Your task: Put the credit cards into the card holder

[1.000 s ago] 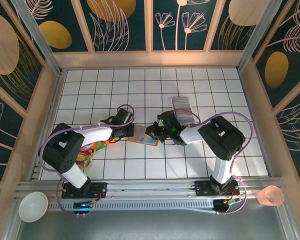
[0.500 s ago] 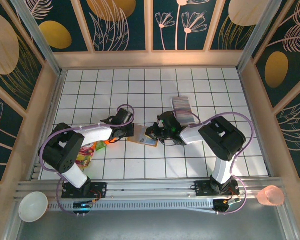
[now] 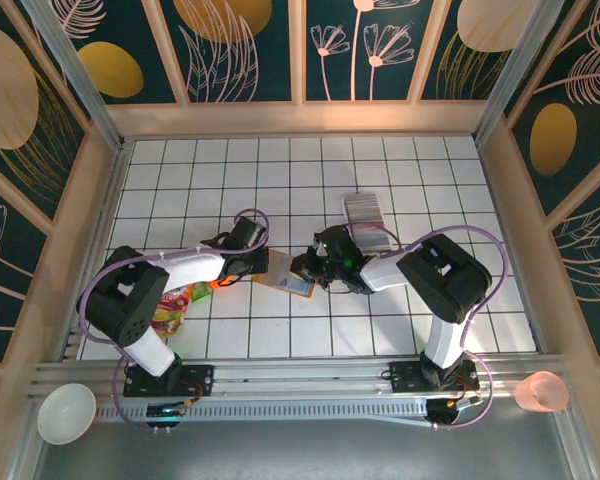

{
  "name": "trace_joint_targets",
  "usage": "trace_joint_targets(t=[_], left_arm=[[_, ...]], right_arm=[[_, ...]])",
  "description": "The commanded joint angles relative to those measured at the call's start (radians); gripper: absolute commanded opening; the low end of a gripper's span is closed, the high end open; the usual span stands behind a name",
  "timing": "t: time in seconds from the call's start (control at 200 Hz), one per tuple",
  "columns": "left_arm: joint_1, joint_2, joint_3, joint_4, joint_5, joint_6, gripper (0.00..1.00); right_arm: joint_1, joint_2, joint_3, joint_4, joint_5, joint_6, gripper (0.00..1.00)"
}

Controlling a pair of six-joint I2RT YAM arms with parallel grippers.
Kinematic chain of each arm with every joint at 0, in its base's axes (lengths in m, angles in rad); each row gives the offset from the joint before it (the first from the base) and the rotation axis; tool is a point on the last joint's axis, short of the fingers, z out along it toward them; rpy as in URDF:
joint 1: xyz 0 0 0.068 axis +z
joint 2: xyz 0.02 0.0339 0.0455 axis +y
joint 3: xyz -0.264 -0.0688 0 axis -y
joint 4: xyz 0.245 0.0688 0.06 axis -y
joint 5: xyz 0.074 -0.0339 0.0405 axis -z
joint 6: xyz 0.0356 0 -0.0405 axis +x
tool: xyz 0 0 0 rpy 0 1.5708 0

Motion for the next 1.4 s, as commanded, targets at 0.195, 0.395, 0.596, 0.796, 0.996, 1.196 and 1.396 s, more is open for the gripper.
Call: trace_joint_targets(t=[0.195, 0.395, 0.596, 0.796, 0.996, 1.196, 1.396], left_arm=[[0.003, -0.019, -0.005, -0.088, -0.007, -0.004, 0.17], [0.003, -0.041, 0.016, -0.089, -0.044, -0.004, 0.29], [0.002, -0.007, 0.027, -0.071, 0.02, 0.01, 0.29], [0.003, 0.022, 0.016, -0.065, 0.049, 0.027, 0.21], [0.003, 0.05, 0.012, -0.077, 0.034, 0.03, 0.12], [0.003, 0.044, -0.003, -0.082, 0.017, 0.03, 0.06], [0.002, 0.053, -0.011, -0.082, 0.025, 0.03, 0.02]], right_arm=[[0.017, 0.021, -0.012, 0.049, -0.012, 0.008, 0.0], [0.017, 0.044, -0.01, 0.041, -0.006, 0.01, 0.0], [0.018, 0.048, -0.009, 0.037, -0.003, 0.008, 0.0], [0.02, 0.051, -0.002, 0.023, -0.004, 0.002, 0.0], [0.021, 0.029, -0.001, -0.028, 0.013, -0.007, 0.0], [0.021, 0.014, -0.013, -0.051, 0.039, -0.004, 0.0], [0.026, 0.046, 0.007, -0.028, 0.036, 0.01, 0.01]])
